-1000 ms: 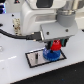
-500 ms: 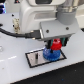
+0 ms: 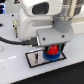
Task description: Insert the blue gear onto the right peg, followed by the red gear
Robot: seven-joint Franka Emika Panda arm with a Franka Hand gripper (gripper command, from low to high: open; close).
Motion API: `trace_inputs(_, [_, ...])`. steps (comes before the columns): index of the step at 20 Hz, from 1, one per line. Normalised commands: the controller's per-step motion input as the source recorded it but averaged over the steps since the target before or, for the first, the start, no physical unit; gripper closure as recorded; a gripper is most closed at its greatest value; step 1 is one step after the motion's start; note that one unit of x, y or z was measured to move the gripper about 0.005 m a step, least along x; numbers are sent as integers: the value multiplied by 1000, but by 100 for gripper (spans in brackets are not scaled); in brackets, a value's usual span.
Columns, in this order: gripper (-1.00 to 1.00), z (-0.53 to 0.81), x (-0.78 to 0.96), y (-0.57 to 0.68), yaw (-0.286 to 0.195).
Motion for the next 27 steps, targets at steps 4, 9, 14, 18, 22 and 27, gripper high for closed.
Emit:
trace_inputs(4, [100,276,142,3,0])
trace_inputs(9, [-100,18,112,-10,0])
trace_inputs(14, [-100,-297,-30,-50,0])
trace_inputs(18, [-100,-71,35,-71,0])
trace_inputs(22, [-100,494,18,104,0])
trace_inputs(27, [-100,776,12,176,0])
